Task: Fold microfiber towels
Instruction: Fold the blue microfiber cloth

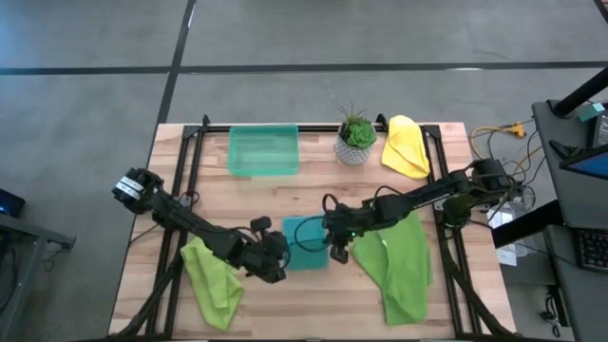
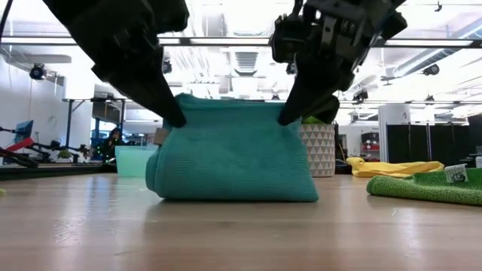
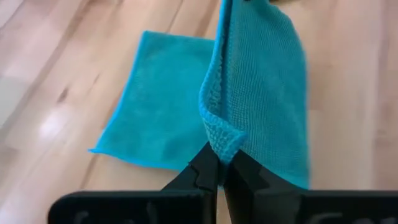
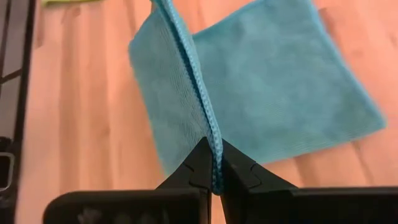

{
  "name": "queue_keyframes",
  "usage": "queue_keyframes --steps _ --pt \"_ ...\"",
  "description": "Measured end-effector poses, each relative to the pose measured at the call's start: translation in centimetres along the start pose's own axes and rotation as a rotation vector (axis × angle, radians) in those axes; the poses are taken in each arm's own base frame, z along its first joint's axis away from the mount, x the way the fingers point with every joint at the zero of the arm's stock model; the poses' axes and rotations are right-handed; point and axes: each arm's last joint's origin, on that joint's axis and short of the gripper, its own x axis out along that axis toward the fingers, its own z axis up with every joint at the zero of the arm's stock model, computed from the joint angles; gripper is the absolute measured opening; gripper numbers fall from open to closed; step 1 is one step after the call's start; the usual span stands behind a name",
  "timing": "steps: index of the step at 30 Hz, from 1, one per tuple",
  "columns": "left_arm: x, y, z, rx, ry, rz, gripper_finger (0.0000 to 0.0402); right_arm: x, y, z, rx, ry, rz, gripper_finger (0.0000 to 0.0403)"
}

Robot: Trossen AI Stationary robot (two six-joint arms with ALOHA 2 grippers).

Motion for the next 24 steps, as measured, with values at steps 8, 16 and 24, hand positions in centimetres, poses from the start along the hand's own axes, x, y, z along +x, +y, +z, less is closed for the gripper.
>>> queue_keyframes --steps 8,16,24 --pt "0.9 1.5 0.4 0.021 0.031 0.064 0.0 -0.1 -1.8 0.8 -0.007 -0.008 -0.037 0.0009" --pt "1.7 2.9 0.8 0.017 0.046 0.104 0.0 -0.3 -3.4 1.4 -0.006 -0.02 -0.068 0.0009" --pt "1.0 2.8 1.2 0.075 0.066 -0.072 0.0 -0.2 -2.3 0.9 -0.026 0.049 0.08 0.0009"
